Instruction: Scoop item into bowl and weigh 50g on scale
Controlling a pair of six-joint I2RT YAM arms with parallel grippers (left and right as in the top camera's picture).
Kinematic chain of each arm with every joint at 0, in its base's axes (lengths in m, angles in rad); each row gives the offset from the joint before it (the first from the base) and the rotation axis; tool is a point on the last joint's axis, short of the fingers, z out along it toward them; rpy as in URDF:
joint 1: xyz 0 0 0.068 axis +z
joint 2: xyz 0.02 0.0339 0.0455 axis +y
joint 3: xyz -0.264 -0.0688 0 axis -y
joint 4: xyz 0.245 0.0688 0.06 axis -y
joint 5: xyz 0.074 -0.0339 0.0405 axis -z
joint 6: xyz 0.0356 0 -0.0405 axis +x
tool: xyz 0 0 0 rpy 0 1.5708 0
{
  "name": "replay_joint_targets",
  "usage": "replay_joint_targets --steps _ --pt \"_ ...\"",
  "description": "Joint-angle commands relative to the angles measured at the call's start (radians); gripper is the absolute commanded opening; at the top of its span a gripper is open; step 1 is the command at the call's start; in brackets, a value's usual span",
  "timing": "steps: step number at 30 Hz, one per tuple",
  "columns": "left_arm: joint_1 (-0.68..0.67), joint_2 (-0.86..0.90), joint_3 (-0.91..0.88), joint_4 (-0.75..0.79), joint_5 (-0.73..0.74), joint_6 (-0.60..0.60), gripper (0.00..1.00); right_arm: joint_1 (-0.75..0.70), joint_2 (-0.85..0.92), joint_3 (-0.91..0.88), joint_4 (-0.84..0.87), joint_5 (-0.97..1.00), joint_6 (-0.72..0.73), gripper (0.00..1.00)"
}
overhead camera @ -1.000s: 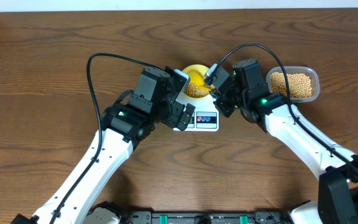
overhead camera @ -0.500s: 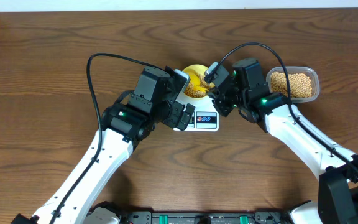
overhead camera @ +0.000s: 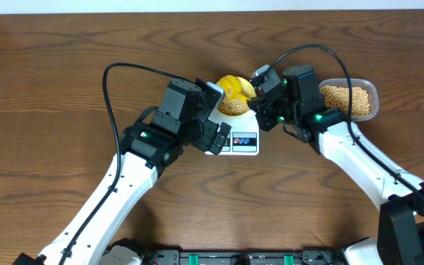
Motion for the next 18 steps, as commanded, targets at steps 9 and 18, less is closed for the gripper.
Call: replay_joint_targets --steps 9,18 --pt "0.004 0.0 0.003 0.001 -0.012 0.01 0.98 -0.068 -0.048 0.009 0.006 -0.121 0.106 0.01" --pt "0.004 0.0 0.003 0.001 -0.012 0.01 0.98 -0.101 -0.082 0.009 0.01 -0.129 0.106 0.01"
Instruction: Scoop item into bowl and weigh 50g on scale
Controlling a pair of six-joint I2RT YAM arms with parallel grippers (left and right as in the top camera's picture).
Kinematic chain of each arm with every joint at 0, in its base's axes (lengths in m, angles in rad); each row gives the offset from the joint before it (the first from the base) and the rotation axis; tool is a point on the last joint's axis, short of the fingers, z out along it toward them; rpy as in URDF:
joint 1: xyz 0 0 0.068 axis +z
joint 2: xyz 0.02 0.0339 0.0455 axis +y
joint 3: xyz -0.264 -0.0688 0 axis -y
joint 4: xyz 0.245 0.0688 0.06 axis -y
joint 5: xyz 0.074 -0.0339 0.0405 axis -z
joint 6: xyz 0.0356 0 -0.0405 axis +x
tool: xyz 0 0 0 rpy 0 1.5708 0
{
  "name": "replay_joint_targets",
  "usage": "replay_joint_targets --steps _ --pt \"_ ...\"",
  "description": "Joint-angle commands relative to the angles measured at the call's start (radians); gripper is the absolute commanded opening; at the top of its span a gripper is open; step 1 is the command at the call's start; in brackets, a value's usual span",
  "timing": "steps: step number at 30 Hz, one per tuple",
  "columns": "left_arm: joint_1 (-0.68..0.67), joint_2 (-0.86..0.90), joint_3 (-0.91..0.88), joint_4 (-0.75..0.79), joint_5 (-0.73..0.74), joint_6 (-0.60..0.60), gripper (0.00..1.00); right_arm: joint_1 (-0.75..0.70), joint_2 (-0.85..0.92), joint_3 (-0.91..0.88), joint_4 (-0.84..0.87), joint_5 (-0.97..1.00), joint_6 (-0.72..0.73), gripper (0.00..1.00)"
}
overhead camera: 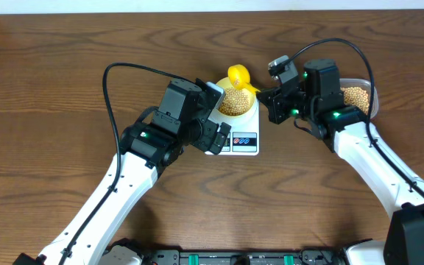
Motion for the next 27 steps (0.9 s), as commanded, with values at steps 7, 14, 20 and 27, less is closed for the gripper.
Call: replay_joint_targets --steps 7,14,20,27 --pt "0.004 0.0 0.003 0.001 -0.013 0.01 0.98 -0.03 -0.027 0.009 0.002 -0.089 0.014 0.01" --pt "0.004 0.0 0.003 0.001 -0.013 0.01 0.98 -0.036 -0.029 0.009 0.003 -0.092 0.021 0.01" --pt "0.004 0.0 0.003 0.001 -0.013 0.01 0.98 -0.051 -0.036 0.009 0.029 -0.092 0.126 0.01" --pt "0.004 0.0 0.003 0.001 -0.013 0.01 0.98 -0.111 -0.081 0.009 0.031 -0.092 0.21 0.01"
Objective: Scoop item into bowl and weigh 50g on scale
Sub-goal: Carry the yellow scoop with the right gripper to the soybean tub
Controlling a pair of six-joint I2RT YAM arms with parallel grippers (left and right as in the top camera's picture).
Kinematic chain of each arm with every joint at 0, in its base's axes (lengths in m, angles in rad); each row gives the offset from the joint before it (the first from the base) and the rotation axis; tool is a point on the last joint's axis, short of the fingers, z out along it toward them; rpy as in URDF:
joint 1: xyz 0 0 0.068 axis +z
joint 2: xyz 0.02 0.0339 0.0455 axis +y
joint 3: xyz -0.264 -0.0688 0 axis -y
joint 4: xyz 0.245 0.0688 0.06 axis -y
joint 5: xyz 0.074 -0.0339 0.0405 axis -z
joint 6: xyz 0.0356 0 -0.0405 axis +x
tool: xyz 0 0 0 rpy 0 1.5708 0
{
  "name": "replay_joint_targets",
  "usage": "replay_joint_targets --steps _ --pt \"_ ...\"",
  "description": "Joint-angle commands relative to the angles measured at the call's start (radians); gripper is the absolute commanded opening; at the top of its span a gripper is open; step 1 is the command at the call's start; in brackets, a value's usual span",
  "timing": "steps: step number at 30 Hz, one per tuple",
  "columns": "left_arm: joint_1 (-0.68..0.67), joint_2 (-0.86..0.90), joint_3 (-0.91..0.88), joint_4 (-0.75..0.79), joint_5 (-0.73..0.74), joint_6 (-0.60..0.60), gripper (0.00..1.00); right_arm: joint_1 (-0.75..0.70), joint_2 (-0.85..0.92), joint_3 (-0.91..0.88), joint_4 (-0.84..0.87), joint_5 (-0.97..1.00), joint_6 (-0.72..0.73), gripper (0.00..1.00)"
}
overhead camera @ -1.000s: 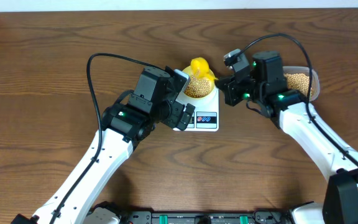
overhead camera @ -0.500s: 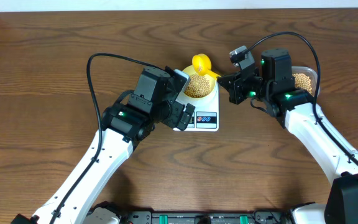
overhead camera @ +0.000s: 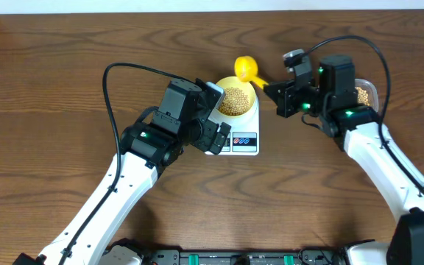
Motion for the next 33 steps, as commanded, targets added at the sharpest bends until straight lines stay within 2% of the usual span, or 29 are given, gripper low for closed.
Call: replay_joint_targets --steps 1,5,11,17,33 --pt "0.004 0.0 0.003 0.001 -0.013 0.01 0.98 -0.049 -0.055 0.009 0.005 -0.013 0.084 0.01" --pt "0.004 0.0 0.003 0.001 -0.013 0.01 0.98 -0.111 -0.095 0.009 -0.01 -0.015 0.17 0.01" --pt "0.004 0.0 0.003 0.001 -0.013 0.01 0.98 -0.221 -0.154 0.009 -0.029 -0.066 0.208 0.01" --pt "0.004 0.0 0.003 0.001 -0.013 0.01 0.98 -0.333 -0.193 0.009 -0.041 -0.082 0.385 0.01" --pt "0.004 0.0 0.003 0.001 -0.013 0.01 0.98 -0.572 -0.201 0.009 -0.291 -0.1 0.386 0.01"
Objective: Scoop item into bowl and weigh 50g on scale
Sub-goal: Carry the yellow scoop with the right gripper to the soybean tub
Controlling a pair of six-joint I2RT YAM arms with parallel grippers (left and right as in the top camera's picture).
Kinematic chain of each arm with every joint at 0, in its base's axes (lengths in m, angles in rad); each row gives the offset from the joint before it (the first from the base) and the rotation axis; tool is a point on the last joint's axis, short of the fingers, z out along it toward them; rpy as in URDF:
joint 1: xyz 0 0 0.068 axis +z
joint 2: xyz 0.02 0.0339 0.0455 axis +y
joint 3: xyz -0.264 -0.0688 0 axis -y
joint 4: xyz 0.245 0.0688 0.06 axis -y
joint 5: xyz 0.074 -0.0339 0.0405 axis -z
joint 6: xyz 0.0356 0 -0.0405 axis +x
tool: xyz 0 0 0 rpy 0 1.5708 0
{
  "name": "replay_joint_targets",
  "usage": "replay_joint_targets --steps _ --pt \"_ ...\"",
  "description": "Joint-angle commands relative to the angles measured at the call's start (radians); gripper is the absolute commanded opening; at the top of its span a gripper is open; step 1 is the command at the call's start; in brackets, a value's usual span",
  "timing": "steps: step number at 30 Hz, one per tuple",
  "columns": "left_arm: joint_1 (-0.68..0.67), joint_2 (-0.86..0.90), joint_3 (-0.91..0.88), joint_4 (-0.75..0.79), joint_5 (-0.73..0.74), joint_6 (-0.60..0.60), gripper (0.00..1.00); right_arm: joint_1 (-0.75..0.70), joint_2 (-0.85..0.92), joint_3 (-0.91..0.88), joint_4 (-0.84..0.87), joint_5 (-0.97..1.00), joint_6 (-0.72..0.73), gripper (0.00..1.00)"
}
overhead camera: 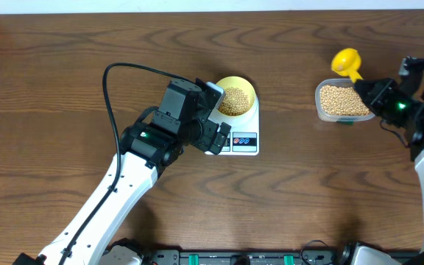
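A yellow bowl (pixel 235 98) holding soybeans sits on the white scale (pixel 244 143) in the middle of the overhead view. My left gripper (pixel 213 98) rests against the bowl's left rim; its jaws are hidden under the wrist. At the right, a clear tub of soybeans (pixel 341 101) stands on the table. A yellow scoop (pixel 345 60) hangs over the tub's far edge, and my right gripper (pixel 366 88) is shut on its handle.
The scale's display and buttons (pixel 244 138) face the near side. A black cable (pixel 124 70) loops from the left arm over the table. The dark wooden table (pixel 65 59) runs to a white wall at the back.
My right arm has moved well to the right, taking the scoop from beside the bowl's far right rim to the tub's far edge. The left arm and the bowl have not moved.
The scoop was first over the bowl on the scale, held by my right gripper. Then it stood at the bowl's far rim, then clear of the bowl to its right. Now it is over the tub's far edge, with the tub uncovered.
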Motion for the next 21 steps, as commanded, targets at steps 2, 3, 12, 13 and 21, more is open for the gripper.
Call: replay_joint_targets --steps 2,3,12,13,21 --pt "0.004 0.0 0.003 0.001 -0.013 0.01 0.98 -0.068 -0.014 0.009 -0.06 -0.013 0.008 0.01" --pt "0.004 0.0 0.003 0.001 -0.013 0.01 0.98 -0.079 -0.014 0.009 -0.075 -0.013 0.008 0.02" --pt "0.004 0.0 0.003 0.001 -0.013 0.01 0.98 -0.144 -0.014 0.009 -0.184 0.03 0.008 0.02" --pt "0.004 0.0 0.003 0.001 -0.013 0.01 0.98 -0.143 -0.014 0.009 -0.187 0.053 0.003 0.01" --pt "0.004 0.0 0.003 0.001 -0.013 0.01 0.98 -0.106 -0.011 0.009 -0.255 0.222 -0.172 0.02"
